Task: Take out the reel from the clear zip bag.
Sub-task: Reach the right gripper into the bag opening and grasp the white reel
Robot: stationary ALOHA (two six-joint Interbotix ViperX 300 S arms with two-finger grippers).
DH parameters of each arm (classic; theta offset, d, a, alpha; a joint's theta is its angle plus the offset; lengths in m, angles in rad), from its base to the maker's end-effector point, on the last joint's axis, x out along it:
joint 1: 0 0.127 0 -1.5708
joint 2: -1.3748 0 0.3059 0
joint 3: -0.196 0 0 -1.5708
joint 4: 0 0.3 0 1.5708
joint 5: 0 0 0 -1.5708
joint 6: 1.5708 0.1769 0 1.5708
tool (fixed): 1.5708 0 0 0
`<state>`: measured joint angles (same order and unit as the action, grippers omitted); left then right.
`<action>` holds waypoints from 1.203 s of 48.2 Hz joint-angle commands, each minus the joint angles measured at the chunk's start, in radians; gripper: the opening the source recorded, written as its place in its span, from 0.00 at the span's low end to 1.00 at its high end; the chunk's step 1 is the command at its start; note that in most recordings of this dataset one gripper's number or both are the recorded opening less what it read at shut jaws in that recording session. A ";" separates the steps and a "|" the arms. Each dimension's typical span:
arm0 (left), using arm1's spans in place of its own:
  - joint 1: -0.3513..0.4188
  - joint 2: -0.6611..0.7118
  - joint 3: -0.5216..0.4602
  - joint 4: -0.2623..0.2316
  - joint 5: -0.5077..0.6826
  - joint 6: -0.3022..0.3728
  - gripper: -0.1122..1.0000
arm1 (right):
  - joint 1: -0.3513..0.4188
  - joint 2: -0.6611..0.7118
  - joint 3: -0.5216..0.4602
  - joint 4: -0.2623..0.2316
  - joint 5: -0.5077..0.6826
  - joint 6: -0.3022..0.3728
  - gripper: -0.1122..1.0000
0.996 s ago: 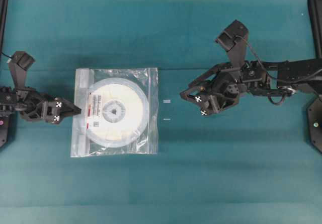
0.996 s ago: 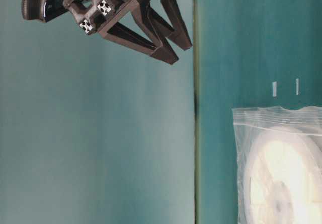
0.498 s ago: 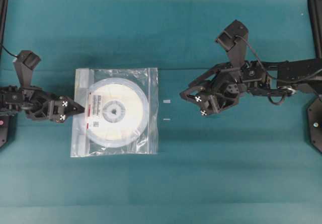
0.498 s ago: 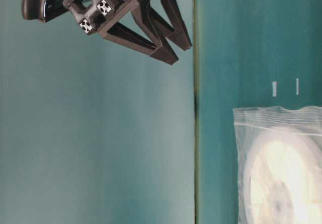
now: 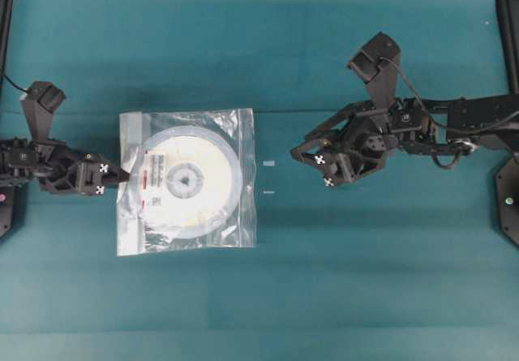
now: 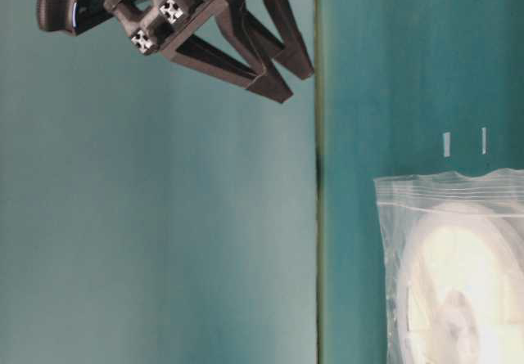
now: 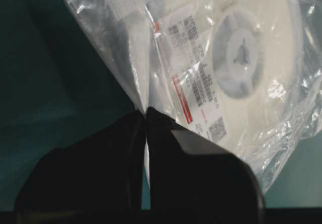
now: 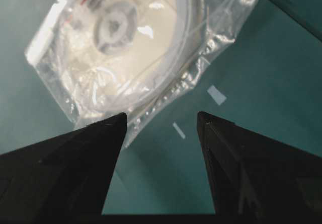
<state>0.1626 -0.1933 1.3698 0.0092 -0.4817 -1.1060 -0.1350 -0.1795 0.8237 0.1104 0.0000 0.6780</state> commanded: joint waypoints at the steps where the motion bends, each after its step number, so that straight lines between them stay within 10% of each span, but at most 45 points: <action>1: 0.000 -0.005 -0.014 0.002 0.002 0.008 0.10 | 0.005 -0.002 0.000 0.011 0.005 0.028 0.78; 33: 0.002 -0.002 -0.015 0.003 0.041 0.014 0.10 | 0.052 0.281 -0.144 0.011 0.020 0.225 0.79; 58: 0.002 -0.002 -0.006 0.002 0.041 0.015 0.10 | 0.028 0.376 -0.250 0.009 0.023 0.239 0.87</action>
<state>0.1626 -0.1933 1.3683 0.0092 -0.4372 -1.0922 -0.1074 0.1948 0.5921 0.1197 0.0261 0.9097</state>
